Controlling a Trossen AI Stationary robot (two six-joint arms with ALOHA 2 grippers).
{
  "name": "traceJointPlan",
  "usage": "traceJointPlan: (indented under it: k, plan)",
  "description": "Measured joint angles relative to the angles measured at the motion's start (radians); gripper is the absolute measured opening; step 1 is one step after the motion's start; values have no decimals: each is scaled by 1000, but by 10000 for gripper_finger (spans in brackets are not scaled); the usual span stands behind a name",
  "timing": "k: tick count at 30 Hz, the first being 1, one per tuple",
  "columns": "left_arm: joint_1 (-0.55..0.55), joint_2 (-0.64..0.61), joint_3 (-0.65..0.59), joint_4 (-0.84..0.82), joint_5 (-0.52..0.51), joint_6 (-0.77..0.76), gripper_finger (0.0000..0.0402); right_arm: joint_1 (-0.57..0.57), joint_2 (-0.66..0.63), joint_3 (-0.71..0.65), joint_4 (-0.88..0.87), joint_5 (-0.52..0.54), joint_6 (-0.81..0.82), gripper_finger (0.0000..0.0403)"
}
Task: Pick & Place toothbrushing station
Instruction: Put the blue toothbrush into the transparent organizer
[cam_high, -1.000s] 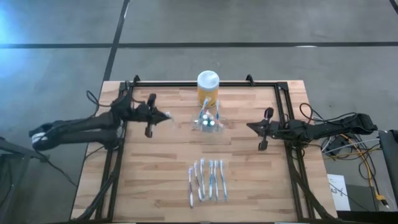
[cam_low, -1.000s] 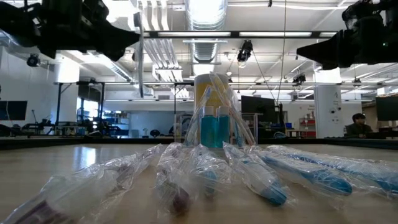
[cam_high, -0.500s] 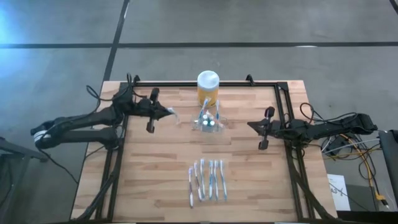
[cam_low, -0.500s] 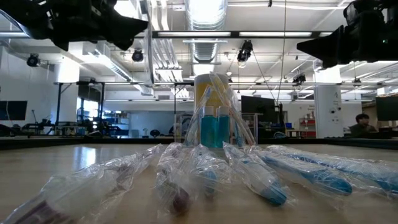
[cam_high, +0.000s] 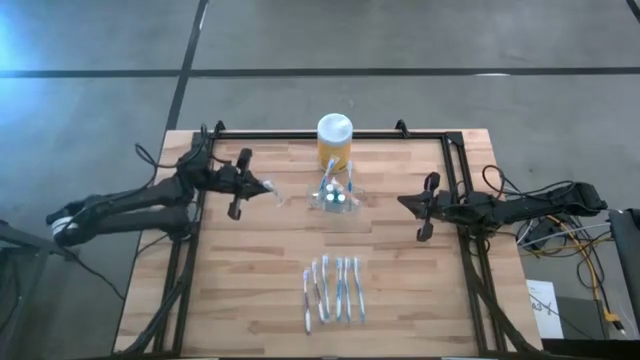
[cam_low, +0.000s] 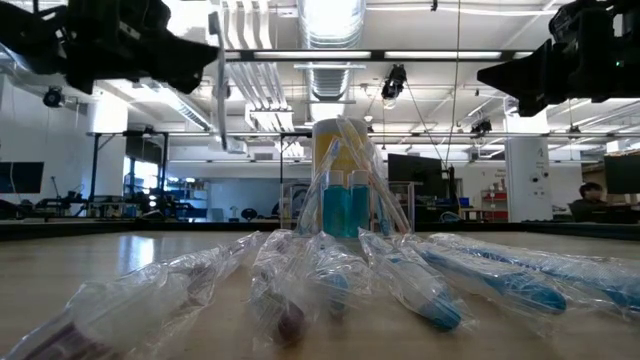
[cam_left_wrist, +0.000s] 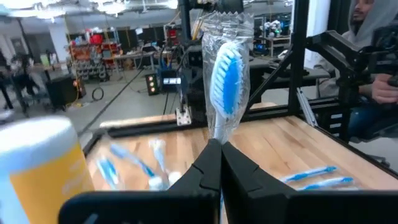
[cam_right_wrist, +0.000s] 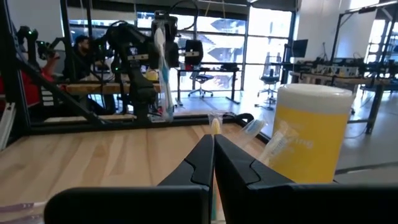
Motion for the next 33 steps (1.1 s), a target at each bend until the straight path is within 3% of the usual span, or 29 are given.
traceJointPlan:
  k: [10, 16, 21, 27, 33]
  plan:
    - [8, -50, -79, 11, -1, -70, 0, 0, 0, -2, -6, 0, 7, 8]
    - [-3, -1, -75, 227, -24, -197, 0, 0, 0, -2, -3, 0, 7, 8]
    - [-45, 68, 8, 320, -121, -216, 0, 0, 0, -3, 6, 0, -1, 8]
    - [-96, 177, 127, 351, -219, -118, 0, 0, 0, -3, 6, 0, -21, 8]
    - [-96, 330, 187, 357, -238, -91, 0, 0, 0, -3, 8, 1, -44, 8]
